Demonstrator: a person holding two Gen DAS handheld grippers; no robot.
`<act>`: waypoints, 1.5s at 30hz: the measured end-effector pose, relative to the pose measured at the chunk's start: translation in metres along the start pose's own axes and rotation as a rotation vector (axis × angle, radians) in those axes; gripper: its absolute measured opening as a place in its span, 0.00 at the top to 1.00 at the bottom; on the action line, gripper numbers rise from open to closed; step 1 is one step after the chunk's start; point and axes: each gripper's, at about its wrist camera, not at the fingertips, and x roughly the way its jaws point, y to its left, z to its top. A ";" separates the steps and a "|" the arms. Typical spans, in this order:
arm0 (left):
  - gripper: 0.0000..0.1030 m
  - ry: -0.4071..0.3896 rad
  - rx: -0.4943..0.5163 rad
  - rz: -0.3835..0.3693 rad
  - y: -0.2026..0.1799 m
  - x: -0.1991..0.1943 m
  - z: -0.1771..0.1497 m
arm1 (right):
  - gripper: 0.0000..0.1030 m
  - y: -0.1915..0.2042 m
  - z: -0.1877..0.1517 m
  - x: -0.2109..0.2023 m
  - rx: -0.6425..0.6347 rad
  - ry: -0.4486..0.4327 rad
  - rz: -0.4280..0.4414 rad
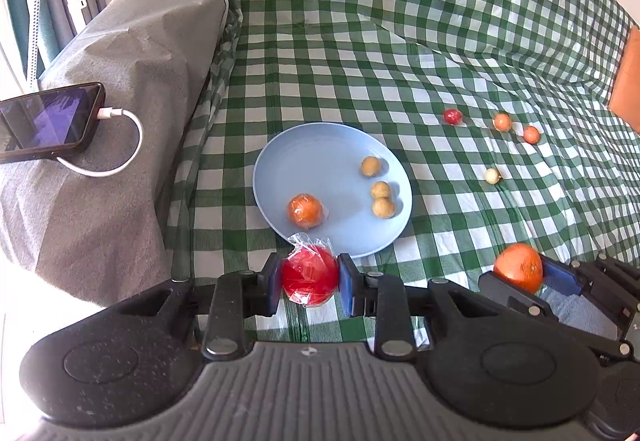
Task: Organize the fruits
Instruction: 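Carry both fruits to the blue plate and open both tools to release, then withdraw both open tools from the plate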
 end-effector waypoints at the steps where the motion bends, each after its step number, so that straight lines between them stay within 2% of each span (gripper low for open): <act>1: 0.69 0.000 0.000 0.001 0.000 0.002 0.003 | 0.64 0.000 0.001 0.002 0.002 0.004 0.000; 9: 0.69 0.011 0.002 0.007 0.003 0.025 0.025 | 0.64 -0.006 0.010 0.026 0.022 0.026 -0.002; 14: 0.69 0.023 0.014 0.027 0.005 0.054 0.041 | 0.64 -0.008 0.018 0.050 0.014 0.034 0.007; 24: 0.69 0.061 0.040 0.045 0.006 0.120 0.070 | 0.64 -0.006 0.031 0.126 -0.035 0.082 0.031; 33: 0.69 0.115 0.053 0.075 0.010 0.167 0.082 | 0.64 0.002 0.032 0.179 -0.076 0.140 0.044; 35: 0.59 0.118 0.050 0.078 0.011 0.171 0.083 | 0.64 0.003 0.033 0.186 -0.089 0.144 0.045; 36: 0.42 0.115 0.047 0.075 0.012 0.172 0.084 | 0.64 0.004 0.034 0.190 -0.096 0.147 0.046; 37: 0.16 0.107 0.042 0.075 0.013 0.171 0.085 | 0.64 0.005 0.035 0.194 -0.100 0.151 0.048; 38: 0.07 0.095 0.035 0.081 0.014 0.168 0.085 | 0.63 0.005 0.037 0.198 -0.102 0.154 0.053; 39: 0.00 0.070 0.030 0.079 0.015 0.162 0.085 | 0.58 0.005 0.038 0.200 -0.101 0.159 0.057; 40: 0.00 0.046 0.029 0.073 0.015 0.156 0.084 | 0.52 0.004 0.040 0.202 -0.100 0.162 0.059; 42: 0.00 0.053 0.039 0.062 0.015 0.146 0.084 | 0.33 0.003 0.043 0.197 -0.097 0.148 0.039; 45: 0.00 0.063 0.031 0.079 0.016 0.126 0.074 | 0.23 0.002 0.044 0.178 -0.083 0.141 0.037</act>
